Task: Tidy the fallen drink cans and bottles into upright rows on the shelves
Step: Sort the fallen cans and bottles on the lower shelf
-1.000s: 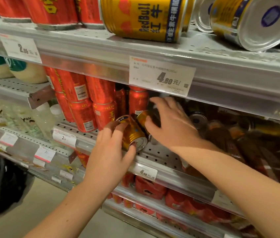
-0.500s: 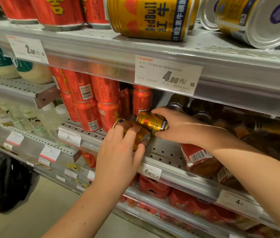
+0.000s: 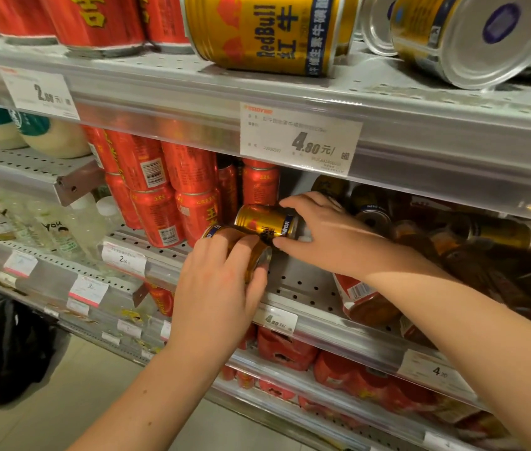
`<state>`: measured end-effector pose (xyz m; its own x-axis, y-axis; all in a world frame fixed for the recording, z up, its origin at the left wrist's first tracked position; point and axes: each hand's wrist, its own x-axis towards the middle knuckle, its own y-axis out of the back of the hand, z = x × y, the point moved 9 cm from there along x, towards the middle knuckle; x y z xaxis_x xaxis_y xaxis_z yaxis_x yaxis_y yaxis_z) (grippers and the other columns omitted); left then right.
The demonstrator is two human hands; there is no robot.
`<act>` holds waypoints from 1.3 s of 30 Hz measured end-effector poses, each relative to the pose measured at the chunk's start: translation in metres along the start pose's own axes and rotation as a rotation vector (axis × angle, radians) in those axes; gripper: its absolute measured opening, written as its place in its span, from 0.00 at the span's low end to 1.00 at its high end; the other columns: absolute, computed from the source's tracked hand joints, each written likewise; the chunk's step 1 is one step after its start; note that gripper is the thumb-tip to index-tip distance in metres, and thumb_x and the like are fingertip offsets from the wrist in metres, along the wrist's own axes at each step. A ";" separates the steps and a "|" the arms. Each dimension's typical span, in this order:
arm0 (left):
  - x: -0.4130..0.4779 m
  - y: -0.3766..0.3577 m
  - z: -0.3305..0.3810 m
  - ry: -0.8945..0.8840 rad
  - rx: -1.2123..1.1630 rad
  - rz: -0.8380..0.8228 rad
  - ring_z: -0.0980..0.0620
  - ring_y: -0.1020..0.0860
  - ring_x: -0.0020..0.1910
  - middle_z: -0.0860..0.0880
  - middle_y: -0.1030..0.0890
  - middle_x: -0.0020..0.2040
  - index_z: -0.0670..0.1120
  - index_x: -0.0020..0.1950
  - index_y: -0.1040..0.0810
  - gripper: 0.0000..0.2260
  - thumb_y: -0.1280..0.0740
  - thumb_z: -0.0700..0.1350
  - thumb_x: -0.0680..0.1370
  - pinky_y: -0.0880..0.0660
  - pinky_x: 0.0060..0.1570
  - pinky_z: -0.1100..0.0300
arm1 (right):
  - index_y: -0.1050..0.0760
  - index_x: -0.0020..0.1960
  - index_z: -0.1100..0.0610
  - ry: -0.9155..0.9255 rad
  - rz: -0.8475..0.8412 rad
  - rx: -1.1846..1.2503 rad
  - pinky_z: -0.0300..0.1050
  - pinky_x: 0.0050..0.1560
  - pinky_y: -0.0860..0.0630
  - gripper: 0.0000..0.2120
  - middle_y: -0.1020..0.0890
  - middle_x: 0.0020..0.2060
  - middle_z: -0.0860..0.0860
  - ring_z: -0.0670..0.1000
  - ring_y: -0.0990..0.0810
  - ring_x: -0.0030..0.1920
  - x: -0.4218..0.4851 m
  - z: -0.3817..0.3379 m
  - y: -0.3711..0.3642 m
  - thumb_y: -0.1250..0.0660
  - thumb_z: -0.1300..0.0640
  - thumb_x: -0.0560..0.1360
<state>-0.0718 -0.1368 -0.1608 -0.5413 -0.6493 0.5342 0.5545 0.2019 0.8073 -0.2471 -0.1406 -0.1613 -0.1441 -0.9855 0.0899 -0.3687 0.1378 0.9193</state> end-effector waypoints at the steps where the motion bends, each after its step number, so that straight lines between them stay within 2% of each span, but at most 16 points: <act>1: 0.002 0.000 0.003 -0.002 -0.023 -0.005 0.43 0.28 0.54 0.45 0.23 0.56 0.44 0.63 0.21 0.15 0.31 0.48 0.78 0.27 0.52 0.48 | 0.37 0.76 0.45 0.001 0.036 0.022 0.46 0.69 0.35 0.31 0.34 0.73 0.47 0.50 0.35 0.72 -0.009 0.000 0.006 0.34 0.39 0.77; 4: 0.008 -0.003 0.026 -0.010 -0.134 -0.047 0.44 0.28 0.53 0.46 0.23 0.57 0.45 0.62 0.20 0.13 0.32 0.49 0.80 0.28 0.54 0.48 | 0.33 0.73 0.41 -0.054 0.165 0.047 0.39 0.61 0.35 0.23 0.32 0.70 0.42 0.45 0.32 0.68 -0.049 0.012 0.032 0.36 0.42 0.79; 7: 0.018 -0.005 0.066 0.002 -0.288 -0.082 0.47 0.27 0.57 0.47 0.22 0.57 0.47 0.61 0.20 0.12 0.35 0.50 0.81 0.28 0.56 0.48 | 0.34 0.67 0.32 -0.223 0.237 0.086 0.35 0.52 0.31 0.17 0.30 0.58 0.37 0.40 0.30 0.57 -0.111 0.047 0.058 0.39 0.41 0.79; 10: 0.023 -0.009 0.119 0.002 -0.420 -0.103 0.48 0.24 0.54 0.49 0.21 0.53 0.48 0.60 0.19 0.14 0.39 0.52 0.80 0.26 0.52 0.50 | 0.29 0.63 0.35 -0.342 0.422 0.145 0.34 0.54 0.31 0.14 0.27 0.53 0.39 0.37 0.29 0.51 -0.195 0.086 0.089 0.38 0.43 0.78; 12: 0.019 -0.018 0.163 -0.017 -0.490 -0.154 0.49 0.24 0.41 0.54 0.22 0.43 0.49 0.58 0.20 0.14 0.40 0.54 0.82 0.28 0.41 0.53 | 0.27 0.61 0.37 -0.446 0.521 0.185 0.26 0.41 0.31 0.13 0.26 0.46 0.39 0.37 0.26 0.38 -0.250 0.116 0.104 0.36 0.46 0.77; 13: 0.016 -0.024 0.188 -0.048 -0.501 -0.183 0.49 0.25 0.40 0.57 0.25 0.40 0.50 0.58 0.20 0.13 0.40 0.54 0.82 0.31 0.41 0.55 | 0.27 0.61 0.37 -0.515 0.546 0.211 0.26 0.33 0.32 0.13 0.29 0.40 0.39 0.38 0.26 0.31 -0.275 0.133 0.108 0.36 0.48 0.78; 17: 0.005 -0.058 0.278 -0.206 -0.428 -0.295 0.48 0.29 0.65 0.52 0.23 0.62 0.53 0.66 0.22 0.15 0.37 0.53 0.81 0.33 0.68 0.53 | 0.27 0.64 0.41 -0.681 0.578 0.234 0.30 0.21 0.37 0.15 0.37 0.32 0.42 0.43 0.29 0.21 -0.346 0.195 0.116 0.35 0.53 0.79; 19: 0.003 -0.074 0.310 -0.236 -0.395 -0.328 0.46 0.28 0.66 0.49 0.22 0.64 0.51 0.67 0.22 0.16 0.36 0.54 0.81 0.34 0.69 0.50 | 0.28 0.66 0.41 -0.722 0.560 0.254 0.32 0.18 0.41 0.17 0.33 0.31 0.46 0.45 0.31 0.18 -0.366 0.221 0.116 0.36 0.55 0.79; 21: 0.002 -0.091 0.337 -0.273 -0.295 -0.361 0.45 0.27 0.63 0.48 0.22 0.63 0.51 0.68 0.23 0.18 0.37 0.56 0.81 0.33 0.66 0.51 | 0.30 0.66 0.39 -0.748 0.523 0.277 0.33 0.18 0.40 0.18 0.30 0.36 0.48 0.45 0.30 0.19 -0.377 0.243 0.114 0.35 0.54 0.79; 23: 0.002 -0.109 0.356 -0.288 -0.151 -0.435 0.44 0.27 0.63 0.47 0.24 0.65 0.51 0.70 0.26 0.21 0.40 0.59 0.81 0.32 0.65 0.50 | 0.32 0.67 0.38 -0.721 0.503 0.281 0.35 0.26 0.30 0.18 0.25 0.47 0.51 0.43 0.24 0.27 -0.379 0.257 0.113 0.35 0.51 0.79; 24: 0.003 -0.116 0.361 -0.273 -0.101 -0.467 0.43 0.27 0.64 0.46 0.25 0.66 0.51 0.70 0.27 0.22 0.41 0.60 0.81 0.31 0.64 0.50 | 0.32 0.67 0.38 -0.698 0.511 0.291 0.38 0.36 0.25 0.18 0.25 0.55 0.50 0.43 0.21 0.37 -0.377 0.263 0.114 0.35 0.50 0.79; 26: 0.007 -0.124 0.363 -0.214 -0.070 -0.489 0.41 0.27 0.65 0.44 0.27 0.68 0.51 0.71 0.27 0.23 0.42 0.61 0.81 0.31 0.64 0.49 | 0.31 0.71 0.43 -0.673 0.520 0.315 0.39 0.54 0.31 0.20 0.27 0.65 0.51 0.50 0.24 0.59 -0.368 0.277 0.117 0.34 0.49 0.79; 27: 0.009 -0.125 0.363 -0.187 -0.072 -0.484 0.41 0.27 0.66 0.44 0.27 0.69 0.51 0.71 0.27 0.23 0.42 0.61 0.81 0.31 0.64 0.49 | 0.32 0.72 0.45 -0.679 0.498 0.307 0.40 0.58 0.33 0.22 0.27 0.67 0.52 0.53 0.26 0.64 -0.360 0.285 0.118 0.35 0.48 0.80; 31: 0.018 -0.125 0.361 -0.159 -0.037 -0.473 0.41 0.26 0.65 0.45 0.26 0.68 0.53 0.71 0.28 0.23 0.41 0.63 0.81 0.31 0.64 0.49 | 0.35 0.72 0.42 -0.661 0.427 0.240 0.47 0.53 0.29 0.25 0.25 0.66 0.50 0.56 0.23 0.62 -0.328 0.302 0.124 0.39 0.36 0.78; 35: 0.026 -0.135 0.357 -0.191 -0.047 -0.585 0.43 0.26 0.65 0.48 0.27 0.70 0.58 0.73 0.32 0.27 0.43 0.69 0.78 0.28 0.60 0.50 | 0.37 0.73 0.40 -0.625 0.317 0.342 0.48 0.51 0.27 0.36 0.23 0.63 0.45 0.52 0.22 0.60 -0.301 0.306 0.116 0.40 0.25 0.70; 39: 0.022 -0.143 0.353 -0.263 -0.051 -0.675 0.46 0.27 0.66 0.51 0.31 0.74 0.63 0.76 0.39 0.35 0.46 0.76 0.73 0.29 0.56 0.55 | 0.33 0.71 0.42 -0.621 0.313 0.420 0.43 0.47 0.27 0.31 0.21 0.54 0.41 0.48 0.22 0.53 -0.298 0.302 0.098 0.35 0.31 0.72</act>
<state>-0.3869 0.0787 -0.1760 -0.9066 -0.4210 -0.0286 0.0713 -0.2196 0.9730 -0.5176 0.1966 -0.2133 -0.7351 -0.6775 -0.0235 -0.5233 0.5451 0.6550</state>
